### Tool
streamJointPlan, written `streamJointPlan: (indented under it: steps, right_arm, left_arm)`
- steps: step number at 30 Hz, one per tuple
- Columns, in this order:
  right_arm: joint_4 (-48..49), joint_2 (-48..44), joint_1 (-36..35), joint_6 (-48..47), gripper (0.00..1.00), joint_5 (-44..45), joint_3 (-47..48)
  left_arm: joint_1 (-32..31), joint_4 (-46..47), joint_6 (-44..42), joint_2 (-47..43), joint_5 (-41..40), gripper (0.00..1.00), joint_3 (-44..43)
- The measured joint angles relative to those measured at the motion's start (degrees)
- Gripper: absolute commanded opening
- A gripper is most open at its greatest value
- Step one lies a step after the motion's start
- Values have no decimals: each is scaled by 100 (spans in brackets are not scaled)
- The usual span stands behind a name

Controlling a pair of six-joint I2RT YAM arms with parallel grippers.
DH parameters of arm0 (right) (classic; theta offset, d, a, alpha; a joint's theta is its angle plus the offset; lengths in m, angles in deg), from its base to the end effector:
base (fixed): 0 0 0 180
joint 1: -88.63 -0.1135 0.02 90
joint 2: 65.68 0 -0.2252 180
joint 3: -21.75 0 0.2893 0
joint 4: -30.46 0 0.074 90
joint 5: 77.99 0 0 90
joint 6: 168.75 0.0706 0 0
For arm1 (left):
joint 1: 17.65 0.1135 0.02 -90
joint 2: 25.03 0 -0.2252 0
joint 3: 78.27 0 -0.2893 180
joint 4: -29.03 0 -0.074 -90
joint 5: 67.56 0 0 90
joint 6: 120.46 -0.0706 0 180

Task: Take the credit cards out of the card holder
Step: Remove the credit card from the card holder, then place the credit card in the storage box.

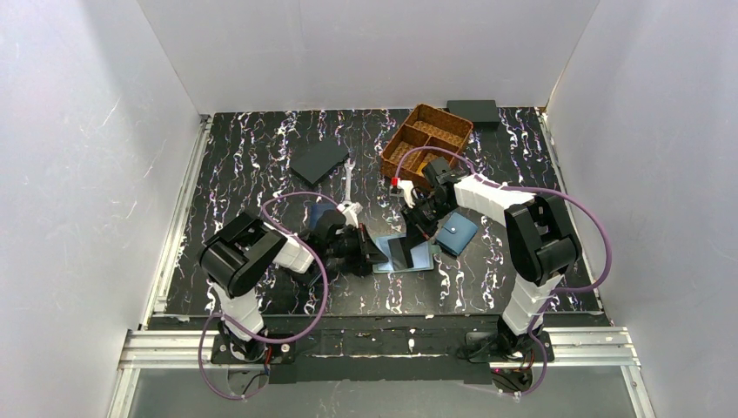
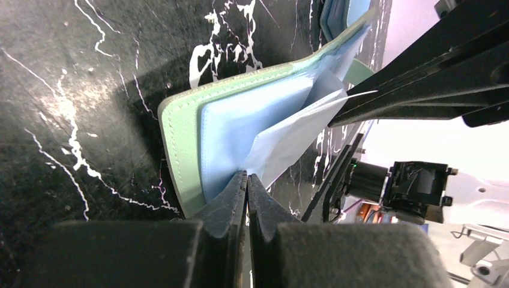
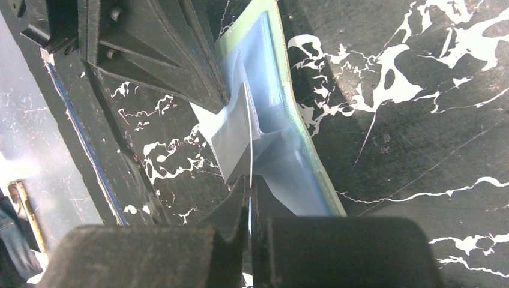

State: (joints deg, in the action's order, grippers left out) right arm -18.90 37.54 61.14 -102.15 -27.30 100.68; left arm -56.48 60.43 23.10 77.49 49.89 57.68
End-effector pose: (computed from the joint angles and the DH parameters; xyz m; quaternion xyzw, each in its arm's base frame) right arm 0.3088 0.2111 0.0903 -0.4437 0.8212 0.3375 0.1219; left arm 0.2459 -0.2397 0.0246 0.0166 0.8376 -0.5060 0.2049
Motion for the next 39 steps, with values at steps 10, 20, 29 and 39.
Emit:
streamJointPlan:
  steps: [10,20,29,39]
  right_arm:
    - [-22,-48,63,136,1,636,4]
    - [-472,-136,688,-122,1,695,343]
    - [-780,-876,1095,-922,1,-168,343]
    - [201,-1945,2177,-544,1,-730,304]
  left_arm:
    - [160,533,647,313,129,2,81]
    - [251,494,501,179,42,8,138]
    - [348,-710,-212,-1600,-525,24,374]
    - [461,-2736,-1349,-4868,-1364,98,374]
